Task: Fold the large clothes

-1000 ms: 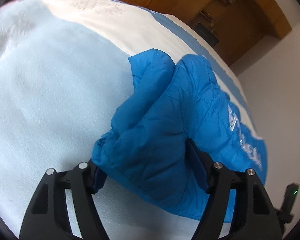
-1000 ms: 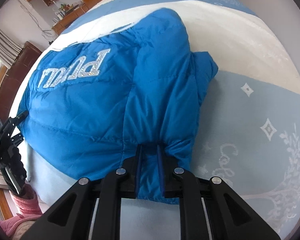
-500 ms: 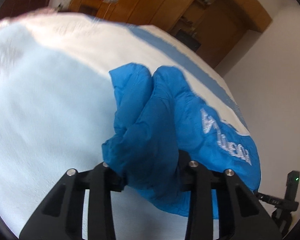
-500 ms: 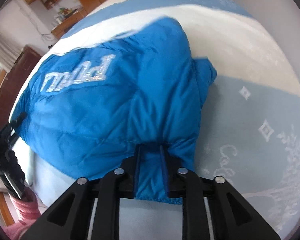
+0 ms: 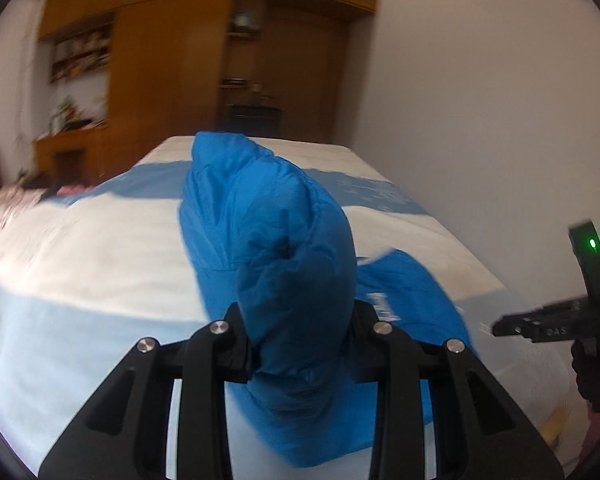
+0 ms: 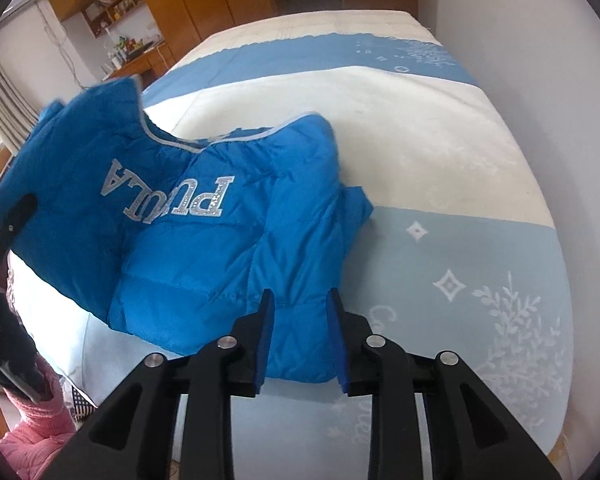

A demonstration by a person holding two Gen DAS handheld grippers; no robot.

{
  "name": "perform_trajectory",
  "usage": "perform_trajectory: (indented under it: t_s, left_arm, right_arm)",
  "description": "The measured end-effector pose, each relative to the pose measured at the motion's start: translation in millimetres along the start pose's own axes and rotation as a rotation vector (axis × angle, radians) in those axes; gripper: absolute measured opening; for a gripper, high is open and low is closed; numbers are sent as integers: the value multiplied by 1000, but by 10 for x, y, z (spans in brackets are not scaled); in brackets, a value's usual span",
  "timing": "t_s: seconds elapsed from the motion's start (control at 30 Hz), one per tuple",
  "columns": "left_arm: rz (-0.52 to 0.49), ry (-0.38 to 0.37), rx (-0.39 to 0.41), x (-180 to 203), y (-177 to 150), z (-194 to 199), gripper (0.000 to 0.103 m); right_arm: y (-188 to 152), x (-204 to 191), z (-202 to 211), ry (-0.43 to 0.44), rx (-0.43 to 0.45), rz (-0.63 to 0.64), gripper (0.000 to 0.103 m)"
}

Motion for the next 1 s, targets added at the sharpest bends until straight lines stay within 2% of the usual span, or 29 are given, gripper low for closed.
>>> perform_trajectory:
  t_s: [0.13, 0.27, 0.4, 0.6, 0.8, 0.93, 1.0]
  left_arm:
    - [-90, -51, -57, 475, -11, -308, 30]
    - [-155, -108, -176, 827, -163, -788, 30]
    - [-193, -113, -237, 955, -321, -1070, 32]
    - [-158, -163, -302, 908, -459, -1355, 32]
    - [-137, -175, -307, 912, -593, -1222, 33]
    - [-99, -224, -306, 813, -522, -1005, 34]
    - [-65, -273, -305, 747, -489, -829, 40]
  right_arm:
    - [-38, 103, 63, 7, 12, -21, 27]
    - [-82, 163, 75, 8, 5, -25, 27]
    - [-91, 173, 54, 15, -1, -16, 28]
    - [-71, 179, -21, 30, -18, -13, 30]
    - [-8, 149, -81, 73, -21, -18, 31]
    - [119, 96, -13, 113, 1, -12, 43]
    - [197, 49, 33, 129, 12, -2, 48]
Point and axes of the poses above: each gripper's, at about its wrist camera, not at the fingertips, and z roughly against the way its jaws point, x to its right, y to its top, the point moved 7 cm from there along -z, roughly the way its jaws point, and after that the axes turned 9 degrees about -x, right-handed, at the moved point
